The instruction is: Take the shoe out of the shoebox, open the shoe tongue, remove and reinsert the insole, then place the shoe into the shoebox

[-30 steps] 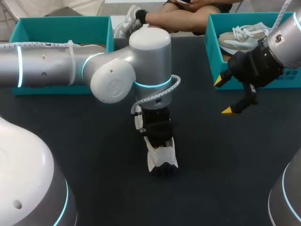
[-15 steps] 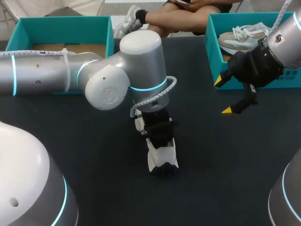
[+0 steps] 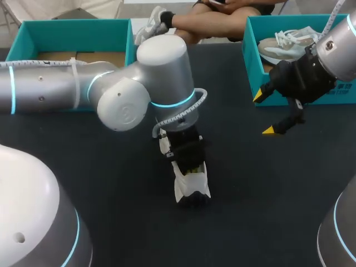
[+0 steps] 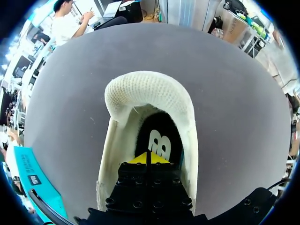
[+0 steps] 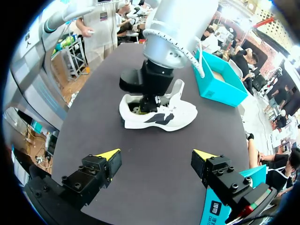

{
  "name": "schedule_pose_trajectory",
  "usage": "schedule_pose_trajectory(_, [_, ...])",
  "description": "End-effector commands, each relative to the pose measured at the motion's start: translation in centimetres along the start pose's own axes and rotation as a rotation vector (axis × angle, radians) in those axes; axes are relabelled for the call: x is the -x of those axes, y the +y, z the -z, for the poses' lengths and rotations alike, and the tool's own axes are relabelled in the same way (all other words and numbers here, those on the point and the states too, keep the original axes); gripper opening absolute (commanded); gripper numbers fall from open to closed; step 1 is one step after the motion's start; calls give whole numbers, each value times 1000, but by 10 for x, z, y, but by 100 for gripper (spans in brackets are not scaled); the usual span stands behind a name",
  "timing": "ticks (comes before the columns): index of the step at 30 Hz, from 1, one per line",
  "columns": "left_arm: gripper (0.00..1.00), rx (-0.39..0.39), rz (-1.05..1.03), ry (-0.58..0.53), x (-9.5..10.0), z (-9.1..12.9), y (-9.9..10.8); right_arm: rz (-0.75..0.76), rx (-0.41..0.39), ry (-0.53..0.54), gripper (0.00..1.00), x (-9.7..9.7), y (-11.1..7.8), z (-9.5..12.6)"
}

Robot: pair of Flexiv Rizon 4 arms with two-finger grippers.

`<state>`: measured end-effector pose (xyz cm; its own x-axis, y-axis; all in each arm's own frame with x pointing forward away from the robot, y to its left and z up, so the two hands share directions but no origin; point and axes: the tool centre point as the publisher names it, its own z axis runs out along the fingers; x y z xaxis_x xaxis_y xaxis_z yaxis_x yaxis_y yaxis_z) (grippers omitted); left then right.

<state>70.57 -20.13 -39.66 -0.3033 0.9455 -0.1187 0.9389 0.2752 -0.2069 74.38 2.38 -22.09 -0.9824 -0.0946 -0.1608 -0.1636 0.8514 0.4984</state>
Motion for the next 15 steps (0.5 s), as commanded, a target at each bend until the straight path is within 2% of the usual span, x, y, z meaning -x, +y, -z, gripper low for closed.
schedule_pose_trajectory(1, [0,32,2,-14,-18,34,0,-1,-3,-2,100,0,0,-1])
schedule_pose_trajectory(3, [0,47,-1,-18,-21,44,4,-1,-3,-2,100,0,0,-1])
schedule_pose_trajectory(6, [0,65,2,-15,-24,48,10,-1,-3,-2,100,0,0,-1])
schedule_pose_trajectory(15, [0,48,-22,57,-24,27,15,-1,-3,-2,100,0,0,-1])
